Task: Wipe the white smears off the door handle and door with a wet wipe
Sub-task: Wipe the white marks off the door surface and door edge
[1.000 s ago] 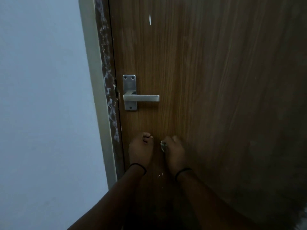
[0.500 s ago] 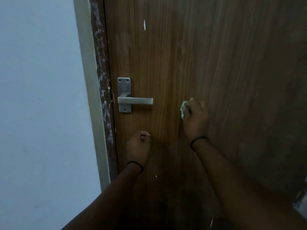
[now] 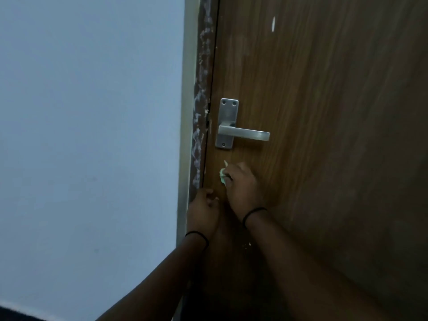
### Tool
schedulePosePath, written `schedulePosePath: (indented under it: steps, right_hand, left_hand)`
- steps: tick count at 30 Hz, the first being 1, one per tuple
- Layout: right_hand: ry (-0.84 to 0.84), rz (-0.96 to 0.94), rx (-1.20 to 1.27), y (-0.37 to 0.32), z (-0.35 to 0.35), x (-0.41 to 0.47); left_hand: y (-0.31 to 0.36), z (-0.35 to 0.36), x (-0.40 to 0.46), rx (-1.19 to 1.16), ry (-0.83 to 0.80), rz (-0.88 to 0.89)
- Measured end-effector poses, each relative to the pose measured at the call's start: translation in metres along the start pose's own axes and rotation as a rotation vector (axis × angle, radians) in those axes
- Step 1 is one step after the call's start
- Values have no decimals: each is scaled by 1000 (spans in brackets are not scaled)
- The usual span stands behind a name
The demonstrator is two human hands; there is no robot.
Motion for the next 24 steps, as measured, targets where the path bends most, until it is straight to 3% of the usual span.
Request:
schedulePosePath:
  steps: [14,16,21,24]
  right_hand:
    - [-262,-317,-210,-35,73,-7]
    - [-233,-357,-240,-38,68,-5]
    - [17,-318,-169,-58,51,25]
    - [13,-336,-207,-63,49,20]
  left_hand:
    - [-43,-16,-7,84,-35,-101]
    - [-45,-14,-6,96,-43,-98]
    - [-44,-11,-2,83,-30,-97]
    - [-40,-10,0,53,0,-84]
Point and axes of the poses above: each hand's wrist, its own x-axis towards the middle knuckle, its own z-axis out of the palm, y = z × x, the point moved 3 cm from there along x, towards the middle knuckle, and after that the axes turned 9 degrees about z, right-handed, at the moved point
